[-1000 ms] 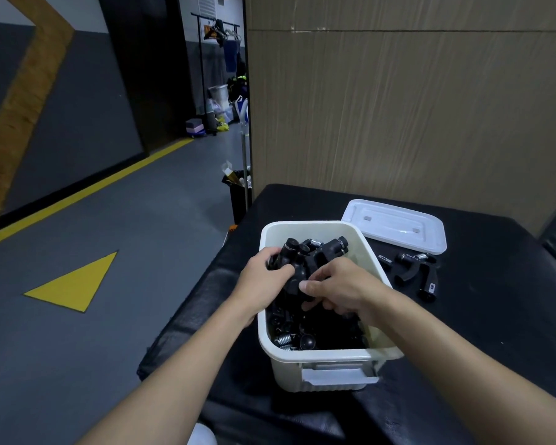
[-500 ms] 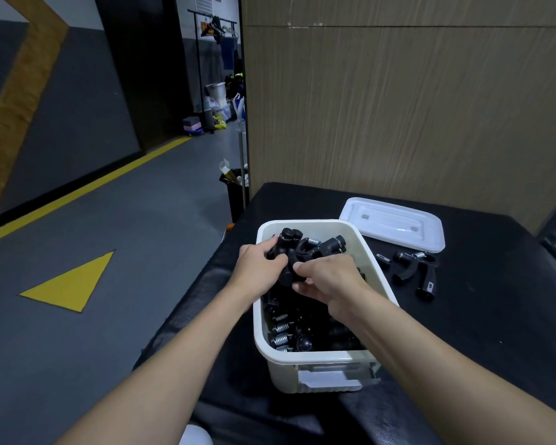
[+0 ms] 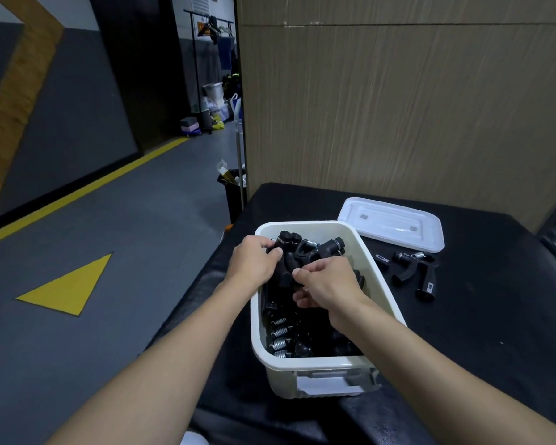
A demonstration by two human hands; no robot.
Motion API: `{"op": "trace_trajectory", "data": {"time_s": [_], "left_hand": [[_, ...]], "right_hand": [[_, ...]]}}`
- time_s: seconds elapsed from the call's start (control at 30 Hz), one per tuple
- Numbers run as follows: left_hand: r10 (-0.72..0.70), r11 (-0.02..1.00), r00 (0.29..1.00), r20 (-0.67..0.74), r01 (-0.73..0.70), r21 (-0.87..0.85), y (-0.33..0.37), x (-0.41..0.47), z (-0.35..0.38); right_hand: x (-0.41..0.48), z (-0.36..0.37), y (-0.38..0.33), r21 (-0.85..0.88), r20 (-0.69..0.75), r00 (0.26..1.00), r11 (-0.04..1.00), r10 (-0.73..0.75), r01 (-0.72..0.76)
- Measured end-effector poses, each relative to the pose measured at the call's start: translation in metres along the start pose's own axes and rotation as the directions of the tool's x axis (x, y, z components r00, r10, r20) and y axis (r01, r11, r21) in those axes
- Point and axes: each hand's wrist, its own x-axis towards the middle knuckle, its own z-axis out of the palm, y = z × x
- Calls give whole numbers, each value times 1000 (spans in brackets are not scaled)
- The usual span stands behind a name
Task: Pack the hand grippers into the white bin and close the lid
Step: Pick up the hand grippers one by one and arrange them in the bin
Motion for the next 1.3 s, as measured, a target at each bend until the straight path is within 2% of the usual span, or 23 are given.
{"op": "trace_trajectory", "data": {"time_s": [0.17, 0.27, 0.43, 0.53, 0.67, 0.77, 0.97, 1.3], "left_hand": [[-19, 999, 1000, 6, 19, 44, 3, -2, 2], [-59, 998, 998, 32, 58, 40, 6, 2, -2], [-42, 993, 999, 11, 41, 112, 5, -4, 0], [-27, 989, 1000, 3, 26, 148, 5, -4, 2], [34, 996, 999, -43, -30, 81, 4, -7, 3], [56, 996, 996, -64, -52, 74, 3, -5, 3], [-26, 995, 1000, -15, 28, 101, -4, 5, 5], [100, 985, 995, -12, -97, 142, -3, 5, 3]], "right_hand": [[-3, -2, 1, -30, 6, 1000, 999, -18, 18], [-3, -3, -6, -111, 51, 997, 992, -51, 57], [-14, -4, -6, -229, 118, 990, 968, -82, 108], [-15, -10, -2, -213, 142, 986, 970, -86, 115], [-14, -8, -3, -157, 136, 978, 971, -157, 178], [-9, -4, -5, -231, 159, 963, 940, -218, 251], [-10, -3, -4, -340, 209, 952, 897, -222, 284], [-9, -10, 8, -486, 259, 875, 728, -409, 484]]}}
